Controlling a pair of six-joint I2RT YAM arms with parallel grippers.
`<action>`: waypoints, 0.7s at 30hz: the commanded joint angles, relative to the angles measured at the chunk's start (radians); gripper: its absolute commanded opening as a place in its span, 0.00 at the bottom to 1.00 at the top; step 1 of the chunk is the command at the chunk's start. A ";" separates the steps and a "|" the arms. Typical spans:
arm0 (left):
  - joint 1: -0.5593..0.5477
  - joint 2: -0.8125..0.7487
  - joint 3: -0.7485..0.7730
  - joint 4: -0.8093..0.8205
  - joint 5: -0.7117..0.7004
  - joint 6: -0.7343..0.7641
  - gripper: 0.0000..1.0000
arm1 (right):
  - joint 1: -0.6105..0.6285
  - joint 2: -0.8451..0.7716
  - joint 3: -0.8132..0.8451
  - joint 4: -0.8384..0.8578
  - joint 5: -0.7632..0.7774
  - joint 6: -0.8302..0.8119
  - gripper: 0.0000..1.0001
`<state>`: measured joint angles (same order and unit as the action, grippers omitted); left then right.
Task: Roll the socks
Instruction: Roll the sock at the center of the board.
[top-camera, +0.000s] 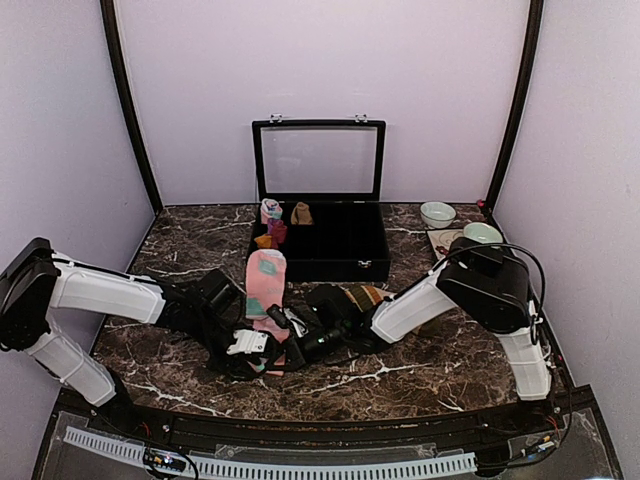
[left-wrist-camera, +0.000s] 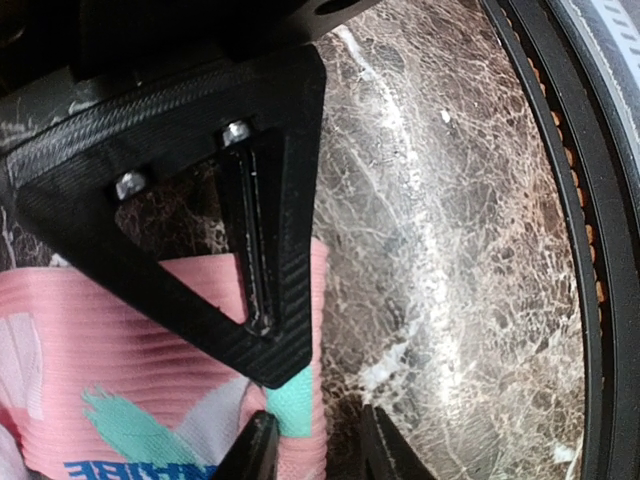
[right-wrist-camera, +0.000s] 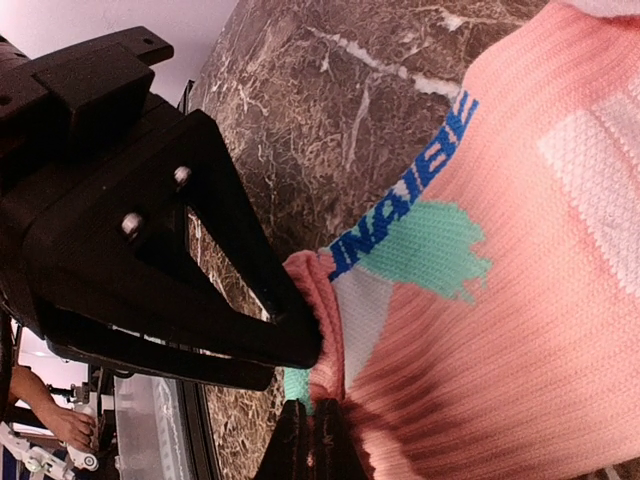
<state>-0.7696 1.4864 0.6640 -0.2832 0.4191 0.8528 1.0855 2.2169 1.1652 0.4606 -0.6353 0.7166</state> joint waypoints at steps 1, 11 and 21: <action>0.008 -0.018 -0.049 -0.016 -0.052 -0.017 0.32 | 0.008 0.059 -0.074 -0.202 0.056 0.002 0.00; 0.038 -0.024 -0.049 -0.032 -0.077 -0.015 0.27 | 0.014 0.053 -0.083 -0.218 0.056 -0.013 0.00; 0.057 -0.009 -0.037 -0.055 -0.052 -0.011 0.19 | 0.014 0.041 -0.082 -0.220 0.063 -0.019 0.00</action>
<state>-0.7250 1.4624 0.6384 -0.2623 0.4023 0.8471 1.0931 2.2108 1.1526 0.4721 -0.6178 0.7082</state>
